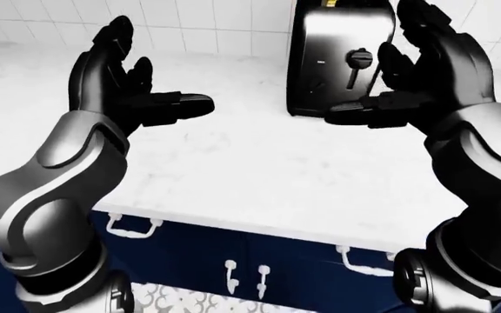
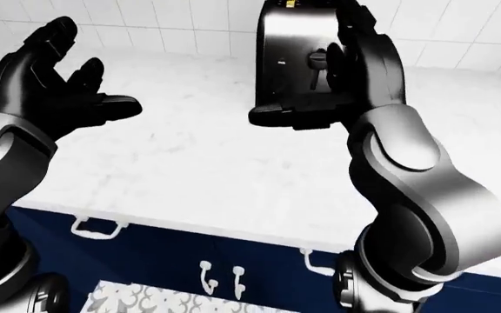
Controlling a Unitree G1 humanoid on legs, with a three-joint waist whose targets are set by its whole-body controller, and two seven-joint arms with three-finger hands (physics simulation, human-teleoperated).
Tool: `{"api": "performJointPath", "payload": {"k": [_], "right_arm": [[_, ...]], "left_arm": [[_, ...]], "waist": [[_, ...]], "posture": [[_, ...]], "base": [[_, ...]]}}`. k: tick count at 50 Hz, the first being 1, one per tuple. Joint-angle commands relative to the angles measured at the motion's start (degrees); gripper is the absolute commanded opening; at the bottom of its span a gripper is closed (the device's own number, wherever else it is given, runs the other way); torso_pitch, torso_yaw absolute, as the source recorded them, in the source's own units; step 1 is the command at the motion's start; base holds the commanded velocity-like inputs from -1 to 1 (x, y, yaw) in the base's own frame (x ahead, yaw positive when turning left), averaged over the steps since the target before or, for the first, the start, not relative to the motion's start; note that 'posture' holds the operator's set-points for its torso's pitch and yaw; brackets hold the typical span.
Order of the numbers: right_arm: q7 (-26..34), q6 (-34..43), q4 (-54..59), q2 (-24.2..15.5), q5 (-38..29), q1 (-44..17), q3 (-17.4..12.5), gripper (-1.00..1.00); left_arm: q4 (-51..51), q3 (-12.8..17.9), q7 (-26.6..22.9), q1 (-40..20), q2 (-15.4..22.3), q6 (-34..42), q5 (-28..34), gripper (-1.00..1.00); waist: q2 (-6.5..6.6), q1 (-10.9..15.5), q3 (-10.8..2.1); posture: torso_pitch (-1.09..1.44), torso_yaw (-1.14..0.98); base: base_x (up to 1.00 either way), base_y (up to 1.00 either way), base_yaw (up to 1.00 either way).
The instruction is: Push down the lever of the toaster to turn it on.
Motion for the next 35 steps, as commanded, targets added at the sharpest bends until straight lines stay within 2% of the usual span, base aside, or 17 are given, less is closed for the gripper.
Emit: {"api": "performJointPath", "payload": {"k": [1,5,9,20,35], "right_arm": [[0.0,-1.6,-0.3,-0.5,-0.4,-1.5,0.0,1.00],[0.2,-1.4,-0.4,-0.5,-0.6,-1.6,0.0,1.00],[0.5,-1.2,-0.6,-0.4,-0.8,-1.6,0.1,1.00],[1.0,-1.0,-0.7,-0.1,-1.5,-1.7,0.3,1.00],[1.4,-0.5,-1.1,0.3,-2.1,-1.9,0.3,1.00]], "left_arm": [[-0.9,0.8,-0.4,-1.8,0.8,-2.1,0.6,1.00],[-1.1,0.9,-0.3,-2.0,0.5,-1.6,0.5,1.00],[-1.0,0.6,-0.5,-1.6,0.2,-1.9,1.0,1.00],[-0.5,0.1,-1.9,-0.8,-0.9,-2.6,2.8,1.00],[-1.0,0.9,-1.1,-1.4,-0.9,-1.9,1.8,1.00]], "waist": [[0.21,0.2,-1.71],[1.14,0.0,-2.35],[1.52,-0.2,-2.58],[1.36,-0.5,-2.81],[1.50,-0.6,-2.51]], "posture": [[0.00,0.00],[0.00,0.00],[0.00,0.00],[0.00,0.00],[0.00,0.00]], "base": [[0.00,0.00,0.00],[0.00,0.00,0.00],[0.00,0.00,0.00],[0.00,0.00,0.00],[0.00,0.00,0.00]]}}
